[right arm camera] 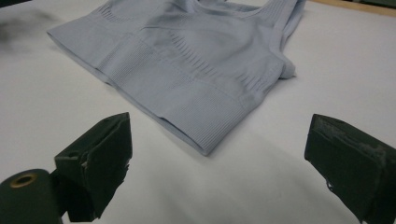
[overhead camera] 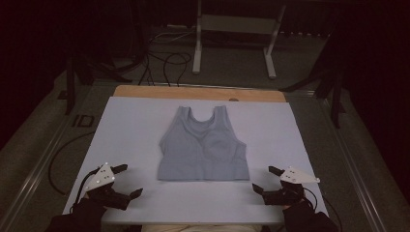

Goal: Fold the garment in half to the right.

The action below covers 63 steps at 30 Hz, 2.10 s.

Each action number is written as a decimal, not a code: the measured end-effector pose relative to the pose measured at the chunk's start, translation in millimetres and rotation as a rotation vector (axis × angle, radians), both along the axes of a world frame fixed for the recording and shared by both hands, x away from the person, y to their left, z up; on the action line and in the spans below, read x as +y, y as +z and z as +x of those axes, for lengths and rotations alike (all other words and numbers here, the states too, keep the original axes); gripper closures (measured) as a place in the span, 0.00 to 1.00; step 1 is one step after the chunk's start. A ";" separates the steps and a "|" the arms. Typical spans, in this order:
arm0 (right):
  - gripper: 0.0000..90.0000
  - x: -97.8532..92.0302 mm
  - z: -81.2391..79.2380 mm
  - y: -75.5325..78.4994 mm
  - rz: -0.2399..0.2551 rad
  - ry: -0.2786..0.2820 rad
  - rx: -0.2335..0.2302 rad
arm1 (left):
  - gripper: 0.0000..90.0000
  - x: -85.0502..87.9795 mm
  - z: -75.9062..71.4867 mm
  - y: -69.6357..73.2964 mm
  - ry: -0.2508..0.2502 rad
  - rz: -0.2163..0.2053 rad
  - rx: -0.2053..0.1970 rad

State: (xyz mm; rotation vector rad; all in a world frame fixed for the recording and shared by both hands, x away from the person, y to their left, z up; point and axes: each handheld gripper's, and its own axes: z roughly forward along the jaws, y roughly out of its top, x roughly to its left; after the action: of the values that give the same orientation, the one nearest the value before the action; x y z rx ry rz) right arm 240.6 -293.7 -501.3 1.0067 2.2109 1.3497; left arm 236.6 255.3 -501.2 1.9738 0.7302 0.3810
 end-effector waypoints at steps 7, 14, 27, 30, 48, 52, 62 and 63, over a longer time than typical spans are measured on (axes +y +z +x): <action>0.08 3.0 -3.4 14.3 0.011 -0.003 -0.018 | 0.00 -3.5 -0.4 9.2 -0.019 0.009 -0.003; 0.09 6.8 4.3 45.6 0.002 0.008 -0.080 | 0.00 -5.5 3.9 32.5 -0.033 0.010 -0.026; 0.09 16.3 37.1 97.5 0.014 0.024 -0.151 | 0.00 -20.1 18.4 61.4 -0.081 0.015 -0.034; 0.09 29.8 52.4 106.6 0.002 0.057 -0.149 | 0.00 -27.3 21.5 67.1 -0.093 0.031 -0.036; 0.09 110.0 127.9 114.4 0.027 0.204 -0.101 | 0.00 -65.8 32.8 69.0 -0.125 0.121 -0.011; 0.09 129.6 143.7 114.3 0.046 0.228 -0.087 | 0.00 -74.3 33.9 62.0 -0.125 0.176 0.011; 0.09 173.3 179.2 109.3 0.047 0.253 -0.070 | 0.00 -86.8 38.7 45.6 -0.133 0.194 0.056; 0.09 173.3 179.2 109.3 0.047 0.253 -0.070 | 0.00 -86.8 38.7 45.6 -0.133 0.194 0.056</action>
State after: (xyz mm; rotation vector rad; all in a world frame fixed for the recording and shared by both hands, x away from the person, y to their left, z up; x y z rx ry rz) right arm 419.7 -120.5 -392.0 0.6998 2.3238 1.5243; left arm 275.3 168.4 -455.5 2.2105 0.6115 0.3279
